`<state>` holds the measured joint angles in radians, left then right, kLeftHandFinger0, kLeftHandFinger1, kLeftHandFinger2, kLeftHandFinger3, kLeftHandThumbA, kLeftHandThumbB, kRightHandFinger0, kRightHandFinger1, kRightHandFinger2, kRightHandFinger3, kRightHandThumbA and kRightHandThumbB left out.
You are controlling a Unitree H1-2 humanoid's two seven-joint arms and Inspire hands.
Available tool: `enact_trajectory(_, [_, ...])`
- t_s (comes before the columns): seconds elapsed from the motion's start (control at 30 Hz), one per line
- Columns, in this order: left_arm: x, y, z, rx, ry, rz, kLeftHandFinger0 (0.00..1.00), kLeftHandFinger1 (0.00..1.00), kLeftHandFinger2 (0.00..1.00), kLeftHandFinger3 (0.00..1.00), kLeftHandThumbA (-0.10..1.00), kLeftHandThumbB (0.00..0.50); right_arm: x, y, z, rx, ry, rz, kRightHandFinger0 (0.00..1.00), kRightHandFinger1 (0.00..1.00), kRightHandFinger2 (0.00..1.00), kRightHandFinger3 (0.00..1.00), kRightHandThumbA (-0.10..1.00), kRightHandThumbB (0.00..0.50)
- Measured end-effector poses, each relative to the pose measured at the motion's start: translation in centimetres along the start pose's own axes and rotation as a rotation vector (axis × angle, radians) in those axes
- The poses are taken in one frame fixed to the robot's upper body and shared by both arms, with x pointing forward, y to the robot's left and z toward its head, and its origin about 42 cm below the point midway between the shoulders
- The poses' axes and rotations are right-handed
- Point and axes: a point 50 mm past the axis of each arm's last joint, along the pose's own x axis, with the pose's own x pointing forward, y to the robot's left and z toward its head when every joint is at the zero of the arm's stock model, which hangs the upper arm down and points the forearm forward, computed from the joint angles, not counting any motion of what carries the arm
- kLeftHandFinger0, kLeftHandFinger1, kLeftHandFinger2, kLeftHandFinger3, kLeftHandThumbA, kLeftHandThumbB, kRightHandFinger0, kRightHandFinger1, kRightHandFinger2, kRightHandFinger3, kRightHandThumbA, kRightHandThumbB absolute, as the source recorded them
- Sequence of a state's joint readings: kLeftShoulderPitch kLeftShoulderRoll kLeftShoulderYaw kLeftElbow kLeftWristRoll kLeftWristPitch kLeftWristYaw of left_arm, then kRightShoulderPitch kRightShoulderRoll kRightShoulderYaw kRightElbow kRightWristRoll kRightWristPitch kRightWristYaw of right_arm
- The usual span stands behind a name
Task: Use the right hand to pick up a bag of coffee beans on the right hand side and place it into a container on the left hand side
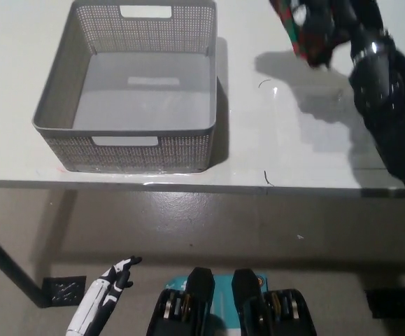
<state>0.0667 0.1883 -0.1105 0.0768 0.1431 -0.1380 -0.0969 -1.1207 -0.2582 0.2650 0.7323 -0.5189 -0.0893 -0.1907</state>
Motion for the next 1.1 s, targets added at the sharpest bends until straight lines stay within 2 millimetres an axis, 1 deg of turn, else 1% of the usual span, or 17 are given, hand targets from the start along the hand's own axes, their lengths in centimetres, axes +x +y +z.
enact_trajectory(0.07, [0.0,0.1,0.0,0.014,0.000,-0.012,0.81,0.97,1.00,1.00,1.00,0.284,1.4,-0.5,2.6,0.017,-0.053,-0.022,0.10,0.57,0.90,1.00,-0.10,0.173])
enact_trajectory(0.1, [0.0,0.1,0.0,0.016,0.000,-0.013,0.81,0.97,1.00,1.00,1.00,0.292,1.8,-0.6,3.4,0.023,-0.067,-0.027,0.11,0.50,0.86,1.00,-0.10,0.180])
enact_trajectory(0.13, [-0.1,0.1,0.0,0.021,0.000,-0.017,0.81,0.96,1.00,1.00,1.00,0.307,2.4,-0.5,4.7,0.035,-0.089,-0.031,0.04,0.43,0.82,0.95,-0.10,0.193])
enact_trajectory(0.2, [-0.1,0.1,0.0,0.029,0.001,-0.024,0.81,0.95,1.00,1.00,1.00,0.310,3.4,-0.3,7.1,0.057,-0.128,-0.035,0.00,0.37,0.80,0.94,-0.10,0.185])
enact_trajectory(0.27, [-0.1,0.1,0.0,0.036,0.002,-0.029,0.79,0.92,1.00,1.00,1.00,0.308,4.1,0.2,9.5,0.082,-0.164,-0.032,0.00,0.36,0.82,0.98,-0.10,0.160])
enact_trajectory(0.47, [0.1,0.2,0.2,0.059,-0.004,-0.047,0.75,0.86,1.00,1.00,1.00,0.318,5.7,3.4,16.2,0.130,-0.228,0.031,0.00,0.38,0.81,0.96,-0.10,0.159])
enact_trajectory(0.6, [0.2,-0.1,0.4,0.075,-0.010,-0.064,0.75,0.84,0.97,1.00,1.00,0.322,6.0,5.9,18.9,0.147,-0.233,0.077,0.01,0.45,0.81,0.97,-0.10,0.159])
enact_trajectory(0.67, [0.2,-0.3,0.4,0.083,-0.011,-0.074,0.75,0.84,0.97,1.00,1.00,0.325,5.9,7.2,19.8,0.151,-0.228,0.104,0.00,0.32,0.70,0.87,-0.10,0.173])
enact_trajectory(0.7, [0.2,-0.4,0.5,0.087,-0.011,-0.079,0.75,0.84,0.97,1.00,1.00,0.326,5.8,7.9,20.1,0.152,-0.221,0.119,0.00,0.31,0.68,0.86,-0.10,0.185])
enact_trajectory(0.73, [0.3,-0.4,0.6,0.090,-0.014,-0.082,0.75,0.84,0.97,1.00,1.00,0.327,5.6,8.5,20.2,0.153,-0.214,0.133,0.04,0.32,0.68,0.90,-0.03,0.213])
enact_trajectory(0.77, [0.3,-0.5,0.7,0.092,-0.016,-0.085,0.75,0.84,0.97,1.00,1.00,0.332,5.5,9.0,20.3,0.155,-0.210,0.144,0.14,0.45,0.85,1.00,0.07,0.218])
enact_trajectory(0.8, [0.3,-0.5,0.8,0.094,-0.019,-0.087,0.75,0.83,0.96,1.00,1.00,0.335,5.4,9.6,20.3,0.150,-0.196,0.162,0.55,0.86,1.00,1.00,0.43,0.305])
enact_trajectory(0.83, [0.3,-0.5,0.9,0.095,-0.021,-0.088,0.75,0.82,0.96,1.00,1.00,0.334,5.3,9.9,20.2,0.145,-0.190,0.172,0.96,1.00,1.00,1.00,0.56,0.298])
enact_trajectory(0.87, [0.4,-0.5,1.0,0.099,-0.025,-0.089,0.75,0.82,0.95,1.00,1.00,0.330,5.2,10.3,20.1,0.136,-0.178,0.188,1.00,1.00,1.00,1.00,0.65,0.345])
enact_trajectory(0.97, [0.5,-0.3,1.2,0.112,-0.031,-0.092,0.75,0.82,0.95,1.00,1.00,0.325,5.2,10.6,19.9,0.104,-0.145,0.256,1.00,1.00,1.00,1.00,0.79,0.390])
enact_trajectory(1.0, [0.6,-0.3,1.2,0.116,-0.032,-0.093,0.75,0.82,0.94,1.00,1.00,0.331,5.2,10.6,19.8,0.092,-0.135,0.276,1.00,1.00,1.00,1.00,0.83,0.382])
enact_trajectory(1.1, [0.7,-0.1,1.3,0.128,-0.036,-0.094,0.73,0.80,0.92,1.00,1.00,0.316,5.4,10.2,19.5,0.048,-0.111,0.319,1.00,1.00,1.00,1.00,0.86,0.368])
